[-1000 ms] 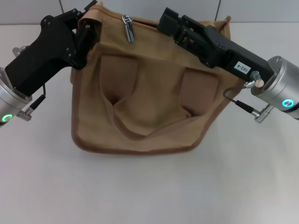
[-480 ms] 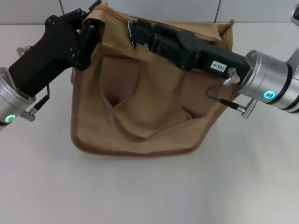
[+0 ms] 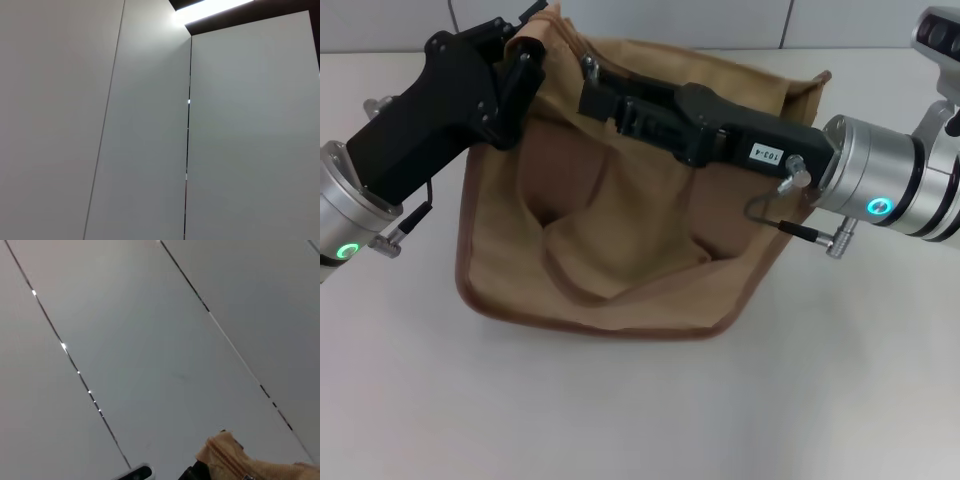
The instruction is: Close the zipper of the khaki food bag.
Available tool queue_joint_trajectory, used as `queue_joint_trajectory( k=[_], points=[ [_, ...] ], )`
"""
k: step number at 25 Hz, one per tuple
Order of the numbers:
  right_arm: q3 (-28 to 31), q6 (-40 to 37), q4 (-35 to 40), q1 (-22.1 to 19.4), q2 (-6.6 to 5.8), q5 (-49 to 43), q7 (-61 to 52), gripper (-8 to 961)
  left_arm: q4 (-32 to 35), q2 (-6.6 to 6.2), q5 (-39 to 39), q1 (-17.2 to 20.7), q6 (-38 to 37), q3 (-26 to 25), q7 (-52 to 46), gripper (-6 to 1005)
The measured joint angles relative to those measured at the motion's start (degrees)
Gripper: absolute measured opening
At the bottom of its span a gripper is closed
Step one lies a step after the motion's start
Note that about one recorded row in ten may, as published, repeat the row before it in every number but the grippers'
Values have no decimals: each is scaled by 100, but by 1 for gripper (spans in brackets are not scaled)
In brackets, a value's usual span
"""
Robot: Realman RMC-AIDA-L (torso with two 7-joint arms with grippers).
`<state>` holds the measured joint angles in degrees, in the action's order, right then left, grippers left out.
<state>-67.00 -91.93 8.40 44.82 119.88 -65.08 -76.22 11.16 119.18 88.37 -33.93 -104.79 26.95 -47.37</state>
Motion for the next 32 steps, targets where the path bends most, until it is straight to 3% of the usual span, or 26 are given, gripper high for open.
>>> queue_joint_trajectory(
  k=[11, 20, 25, 32],
  points=[
    [-59, -125, 133, -26, 0, -12, -16, 445, -5, 0, 2, 3, 1, 4, 0, 26],
    [-12, -169, 201, -159, 1, -5, 40, 326, -28, 0, -2, 57, -20, 3, 34, 26],
    [7, -118, 259, -211, 1, 10, 33, 106, -120, 0, -9, 78, -78, -10, 200, 26],
    [11, -120, 287, -330, 1, 16, 6, -1, -139, 0, -12, 80, -116, -24, 219, 27]
  ],
)
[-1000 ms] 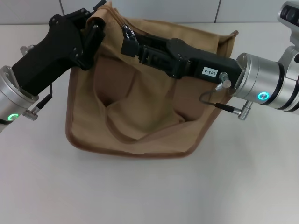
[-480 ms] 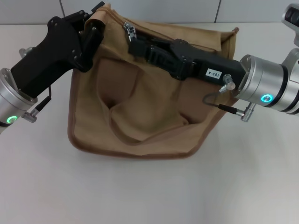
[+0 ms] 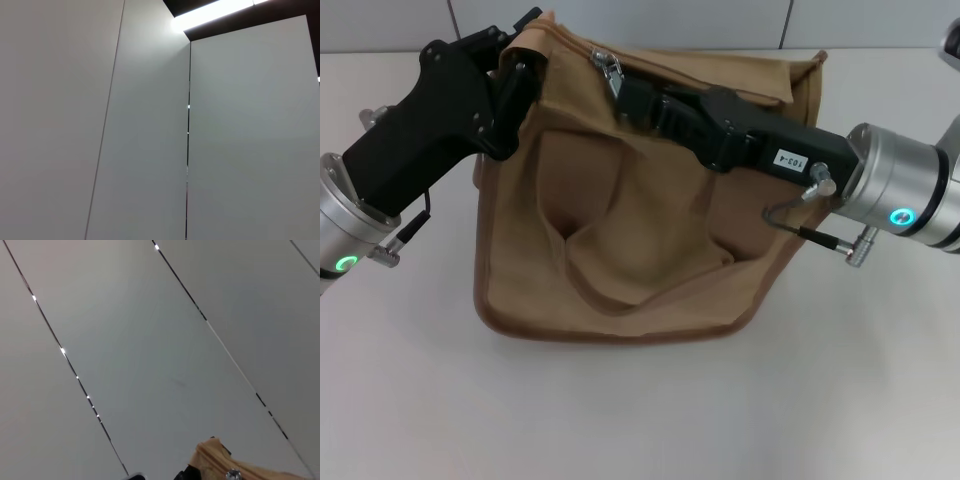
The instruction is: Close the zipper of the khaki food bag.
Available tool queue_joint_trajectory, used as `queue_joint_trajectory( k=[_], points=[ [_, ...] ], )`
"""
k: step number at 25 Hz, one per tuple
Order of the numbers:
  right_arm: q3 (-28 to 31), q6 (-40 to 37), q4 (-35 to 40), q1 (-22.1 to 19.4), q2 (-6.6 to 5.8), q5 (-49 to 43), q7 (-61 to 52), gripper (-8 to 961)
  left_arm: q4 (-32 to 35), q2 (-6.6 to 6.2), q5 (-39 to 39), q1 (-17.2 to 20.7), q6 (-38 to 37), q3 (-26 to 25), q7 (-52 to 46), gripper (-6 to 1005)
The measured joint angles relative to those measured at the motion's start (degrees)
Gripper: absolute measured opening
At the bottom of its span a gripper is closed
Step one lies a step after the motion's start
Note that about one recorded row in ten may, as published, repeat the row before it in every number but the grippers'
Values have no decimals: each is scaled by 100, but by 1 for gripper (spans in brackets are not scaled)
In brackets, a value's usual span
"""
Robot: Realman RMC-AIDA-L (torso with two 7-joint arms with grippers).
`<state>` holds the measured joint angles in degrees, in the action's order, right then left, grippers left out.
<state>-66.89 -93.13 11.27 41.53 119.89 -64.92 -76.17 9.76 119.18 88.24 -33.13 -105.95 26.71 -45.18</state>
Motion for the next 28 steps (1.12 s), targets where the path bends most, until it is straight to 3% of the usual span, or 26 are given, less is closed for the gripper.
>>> queue_joint_trajectory(
  k=[5, 15, 21, 24, 28],
  points=[
    [9, -29, 179, -322, -10, 5, -18, -2, -1, 0, -11, 8, -5, -17, 0, 27],
    [308, -51, 548, -1358, -71, -1, -18, -2, -1, 0, -32, 25, 45, -27, 0, 27],
    [651, -70, 760, -1962, -225, -41, -11, -3, 23, -7, -37, 41, 91, -49, 0, 26],
    [669, -153, 773, -2052, -256, -34, 46, -3, 25, -7, -37, 48, 98, -52, 1, 26],
    [1215, -742, 630, -2202, -186, 0, 750, -3, 25, -11, -43, 54, 267, -60, 4, 26]
  ],
)
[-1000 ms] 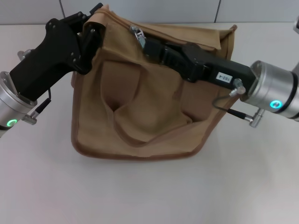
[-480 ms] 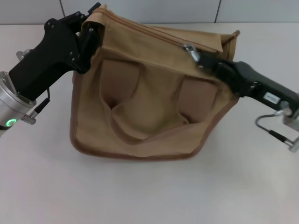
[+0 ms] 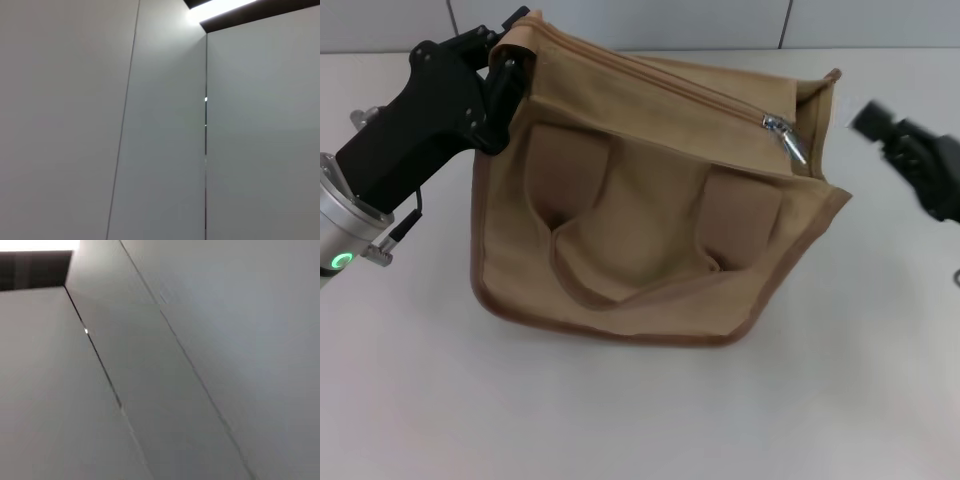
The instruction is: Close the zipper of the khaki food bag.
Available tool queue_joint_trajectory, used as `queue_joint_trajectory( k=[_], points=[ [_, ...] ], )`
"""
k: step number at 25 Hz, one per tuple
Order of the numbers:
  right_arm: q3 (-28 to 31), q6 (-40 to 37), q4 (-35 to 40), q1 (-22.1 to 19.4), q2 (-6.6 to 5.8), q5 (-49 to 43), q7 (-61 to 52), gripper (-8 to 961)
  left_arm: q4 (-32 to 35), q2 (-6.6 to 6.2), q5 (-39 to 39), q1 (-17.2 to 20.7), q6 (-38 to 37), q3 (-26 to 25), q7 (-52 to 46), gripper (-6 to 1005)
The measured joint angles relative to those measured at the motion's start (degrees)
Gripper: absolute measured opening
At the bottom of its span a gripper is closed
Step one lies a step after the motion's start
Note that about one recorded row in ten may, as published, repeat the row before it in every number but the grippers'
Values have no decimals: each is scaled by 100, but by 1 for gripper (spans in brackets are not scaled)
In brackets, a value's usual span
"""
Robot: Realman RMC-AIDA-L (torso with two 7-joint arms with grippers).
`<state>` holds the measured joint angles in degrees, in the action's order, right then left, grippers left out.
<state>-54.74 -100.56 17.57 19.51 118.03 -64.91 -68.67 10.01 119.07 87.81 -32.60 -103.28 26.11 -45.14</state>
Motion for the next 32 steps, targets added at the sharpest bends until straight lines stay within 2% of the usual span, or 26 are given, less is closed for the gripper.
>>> queue_joint_trajectory(
  k=[3, 9, 10, 11, 13, 15, 17, 18, 19, 20, 22, 23, 24, 25, 26, 27, 28, 29, 32],
  points=[
    [536, -344, -91, -200, 105, -17, 848, 54, -21, -1, -7, 61, 185, -14, 138, 32],
    [456, -218, -226, -124, 45, -100, 978, 252, -419, 7, -51, 318, 390, -193, 920, 71],
    [456, -193, -228, -121, 51, -106, 1034, 288, -560, -3, -76, 456, 442, -420, 927, 78],
    [456, -167, -227, -124, 67, -113, 1173, 323, -560, -3, -76, 456, 442, -420, 927, 84],
    [476, -177, -249, -156, 98, -116, 1617, 364, -581, -22, -78, 752, 364, -595, 896, 97],
    [489, -197, -274, -159, 113, -113, 1764, 405, -570, -26, -79, 886, 286, -638, 904, 110],
    [493, -199, -281, -160, 118, -105, 1782, 446, -556, -27, -79, 995, 216, -666, 918, 201],
    [493, -205, -281, -149, 123, -96, 1783, 466, -538, -31, -78, 1317, 65, -791, 961, 246],
    [493, -205, -281, -149, 123, -96, 1783, 487, -538, -31, -78, 1317, 65, -791, 961, 292],
    [490, -208, -281, -140, 124, -95, 1783, 507, -523, -39, -78, 1617, -25, -1035, 967, 337],
    [473, -222, -281, -116, 125, -103, 1773, 548, -497, -44, -78, 1885, -105, -1314, 940, 419],
    [446, -280, -279, -79, 126, -141, 1773, 616, -467, -68, -77, 2149, -272, -1510, 870, 461],
    [446, -280, -279, -79, 126, -141, 1773, 684, -467, -68, -77, 2149, -272, -1510, 870, 502],
    [416, -329, -271, -57, 127, -174, 1811, 752, -363, -106, -58, 2334, -504, -1543, 682, 543],
    [352, -399, -259, -29, 131, -232, 1889, 770, -363, -106, -58, 2334, -504, -1543, 682, 580],
    [249, -470, -231, 13, 129, -312, 1966, 788, -177, -129, 0, 2429, -694, -1484, 458, 618],
    [-16, -598, -142, 142, 111, -555, 2043, 807, 307, -156, 195, 2489, -923, -1219, 64, 655],
    [-152, -657, -81, 223, 96, -698, 2045, 825, 307, -156, 195, 2489, -923, -1219, 64, 693],
    [-355, -792, 86, 396, 56, -1088, 1937, 843, 1184, -216, 652, 2477, -1098, -387, -389, 805]
  ],
)
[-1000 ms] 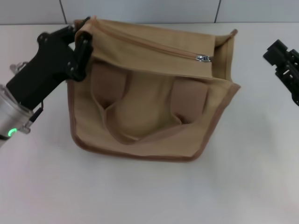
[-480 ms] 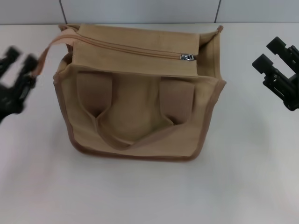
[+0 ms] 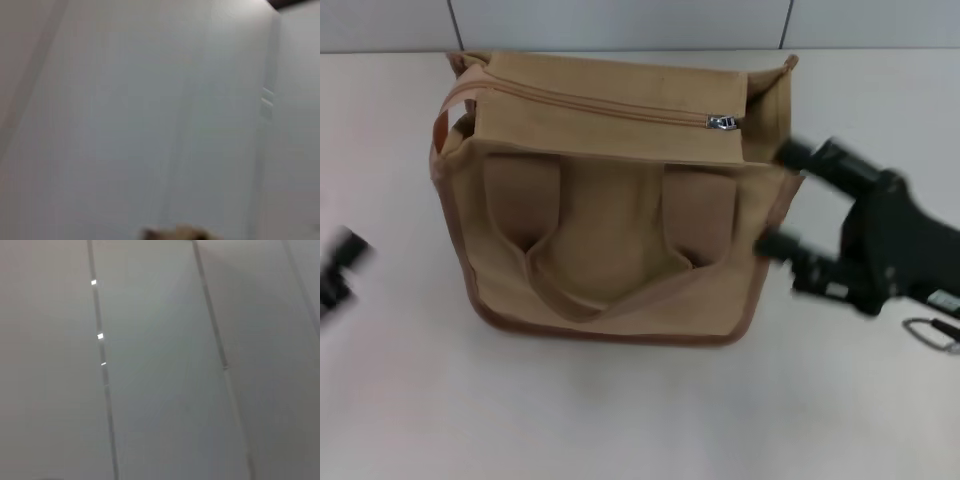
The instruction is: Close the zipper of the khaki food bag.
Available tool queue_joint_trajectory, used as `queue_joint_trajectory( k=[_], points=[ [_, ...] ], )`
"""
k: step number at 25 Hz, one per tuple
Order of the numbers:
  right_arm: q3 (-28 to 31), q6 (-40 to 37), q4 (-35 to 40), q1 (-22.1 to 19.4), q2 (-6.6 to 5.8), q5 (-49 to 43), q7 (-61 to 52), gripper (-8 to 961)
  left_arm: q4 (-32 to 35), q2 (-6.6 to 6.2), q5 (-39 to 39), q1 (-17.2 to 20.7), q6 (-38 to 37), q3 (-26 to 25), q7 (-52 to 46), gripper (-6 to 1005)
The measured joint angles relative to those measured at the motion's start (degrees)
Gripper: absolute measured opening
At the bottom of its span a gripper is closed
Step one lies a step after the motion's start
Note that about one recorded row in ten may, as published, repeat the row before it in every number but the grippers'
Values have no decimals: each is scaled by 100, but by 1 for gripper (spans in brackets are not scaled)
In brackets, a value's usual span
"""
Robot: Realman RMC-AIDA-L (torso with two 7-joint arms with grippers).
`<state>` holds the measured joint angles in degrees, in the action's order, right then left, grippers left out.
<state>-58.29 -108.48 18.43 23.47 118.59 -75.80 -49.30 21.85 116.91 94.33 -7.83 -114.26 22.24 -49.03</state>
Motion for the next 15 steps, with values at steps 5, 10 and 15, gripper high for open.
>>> queue_joint_trajectory(
  k=[5, 10, 15],
  points=[
    [-52, 243, 479, 193, 28, -1203, -323, 842, 747, -20, 403, -133, 21, 1313, -16, 832],
    [-70, 607, 436, 390, 73, -1870, -555, 843, 905, 135, 1000, -387, 254, 1500, 232, 831],
    [-126, 792, 371, 401, 100, -1852, -410, 842, 841, 160, 1420, -607, 329, 1517, 361, 831]
  ],
)
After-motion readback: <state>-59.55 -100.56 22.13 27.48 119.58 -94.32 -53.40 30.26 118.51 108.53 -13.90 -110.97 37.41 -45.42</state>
